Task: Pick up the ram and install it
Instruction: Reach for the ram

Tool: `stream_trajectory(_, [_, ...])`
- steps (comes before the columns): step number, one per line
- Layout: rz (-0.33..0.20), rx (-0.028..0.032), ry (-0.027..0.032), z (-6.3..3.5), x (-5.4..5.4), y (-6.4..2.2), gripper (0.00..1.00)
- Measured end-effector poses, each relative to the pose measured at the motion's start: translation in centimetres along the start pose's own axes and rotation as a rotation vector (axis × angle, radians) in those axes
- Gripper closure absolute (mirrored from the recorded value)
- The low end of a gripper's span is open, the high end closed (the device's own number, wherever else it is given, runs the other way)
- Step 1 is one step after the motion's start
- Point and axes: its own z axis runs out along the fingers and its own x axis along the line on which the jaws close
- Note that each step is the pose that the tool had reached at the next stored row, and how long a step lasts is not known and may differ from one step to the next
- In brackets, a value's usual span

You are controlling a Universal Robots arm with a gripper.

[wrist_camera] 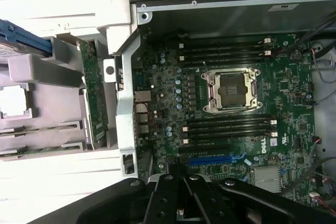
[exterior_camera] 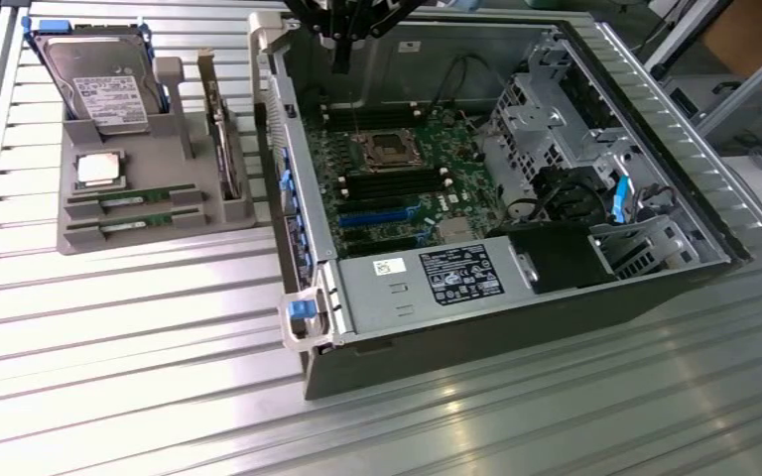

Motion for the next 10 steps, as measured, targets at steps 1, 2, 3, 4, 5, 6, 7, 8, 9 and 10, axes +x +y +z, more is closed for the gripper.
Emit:
stream_trajectory(1, [0.0,0.0,0.0,0.0,0.09,-0.01,0.9])
stream_trajectory(2, [0.0,0.0001,0.0,-0.01,0.2,-0.02,0.9])
stream_trajectory(3, [0.0,0.0001,0.0001,-0.01,0.32,-0.02,0.9])
stream_trajectory(4, [0.0,0.0001,0.0001,-0.02,0.44,-0.03,0.9])
stream_trajectory(5, [0.0,0.0001,0.0001,-0.02,0.52,-0.04,0.9])
stream_trajectory(6, [0.0,0.0001,0.0001,-0.02,0.6,-0.04,0.9])
stream_trajectory(7, [0.0,0.0,0.0,-0.02,0.64,-0.05,0.9])
stream_trajectory(8, [0.0,0.0,0.0,-0.02,0.74,-0.06,0.9])
stream_trajectory(9, [0.0,0.0,0.0,-0.02,0.81,-0.06,0.9])
stream_trajectory(10, [0.0,0.0,0.0,-0.02,0.89,-0.06,0.9])
